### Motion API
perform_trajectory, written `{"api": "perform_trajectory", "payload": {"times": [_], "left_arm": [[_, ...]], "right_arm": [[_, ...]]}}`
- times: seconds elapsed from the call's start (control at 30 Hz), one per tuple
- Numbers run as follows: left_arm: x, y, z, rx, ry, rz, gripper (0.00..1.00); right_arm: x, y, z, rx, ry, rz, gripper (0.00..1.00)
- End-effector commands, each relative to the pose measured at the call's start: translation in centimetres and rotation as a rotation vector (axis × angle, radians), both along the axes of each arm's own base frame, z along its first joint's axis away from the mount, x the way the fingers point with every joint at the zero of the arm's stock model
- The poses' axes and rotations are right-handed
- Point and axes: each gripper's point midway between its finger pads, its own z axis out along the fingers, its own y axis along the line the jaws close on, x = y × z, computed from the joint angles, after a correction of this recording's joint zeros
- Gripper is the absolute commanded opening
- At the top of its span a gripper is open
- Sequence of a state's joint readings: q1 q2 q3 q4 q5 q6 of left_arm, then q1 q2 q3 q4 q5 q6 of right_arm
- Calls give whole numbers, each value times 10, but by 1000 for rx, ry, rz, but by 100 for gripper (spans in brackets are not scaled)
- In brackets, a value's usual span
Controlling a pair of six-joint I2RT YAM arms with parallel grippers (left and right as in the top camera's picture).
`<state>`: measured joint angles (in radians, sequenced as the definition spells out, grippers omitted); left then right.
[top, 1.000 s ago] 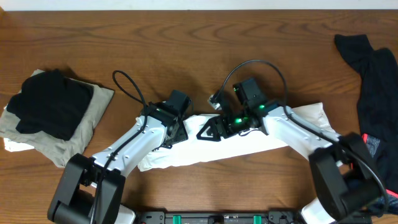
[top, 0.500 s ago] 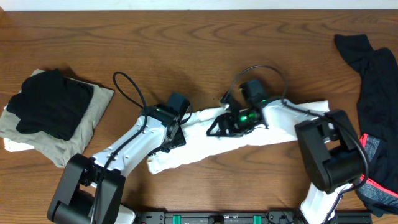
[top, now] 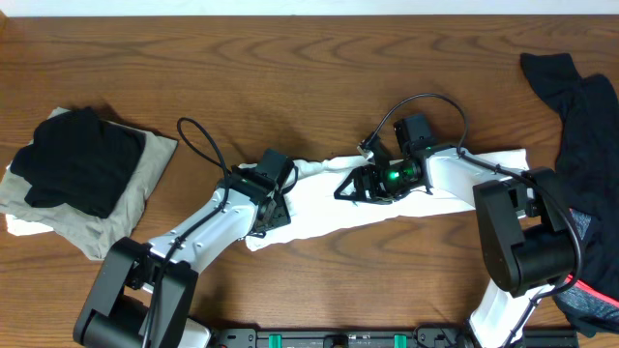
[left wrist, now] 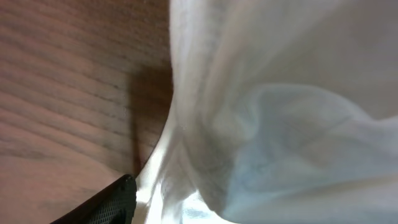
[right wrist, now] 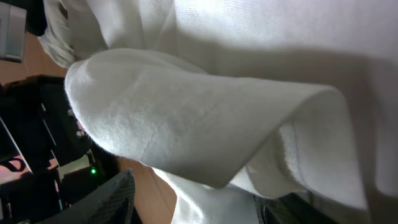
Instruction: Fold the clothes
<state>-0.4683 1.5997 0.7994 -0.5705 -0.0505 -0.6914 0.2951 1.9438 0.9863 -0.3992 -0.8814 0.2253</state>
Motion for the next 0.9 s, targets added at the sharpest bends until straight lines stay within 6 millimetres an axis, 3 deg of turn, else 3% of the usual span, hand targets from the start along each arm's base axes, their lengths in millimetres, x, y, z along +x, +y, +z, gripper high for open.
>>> {"api": "perform_trajectory", "payload": {"times": [0.0, 0.2, 0.3, 0.43, 0.7, 0.87], "left_arm": [[20, -4, 29, -22, -76, -59, 70], [48, -17, 100, -98, -291, -119, 63], [52, -21, 116, -131, -350, -121, 43], [43, -40, 104, -230, -284, -159, 14], [45, -109, 66, -528, -204, -418, 12], [55, -112, 28, -519, -159, -412, 12]], "right_arm": [[-11, -32, -59, -279, 4, -3, 62], [-10, -35, -60, -294, -1, -6, 63], [-10, -34, -60, -294, -1, -6, 63], [-9, -35, -61, -296, -3, -6, 63], [-10, -35, -61, -297, -2, -6, 63], [-10, -35, -61, -296, -1, -6, 63]]}}
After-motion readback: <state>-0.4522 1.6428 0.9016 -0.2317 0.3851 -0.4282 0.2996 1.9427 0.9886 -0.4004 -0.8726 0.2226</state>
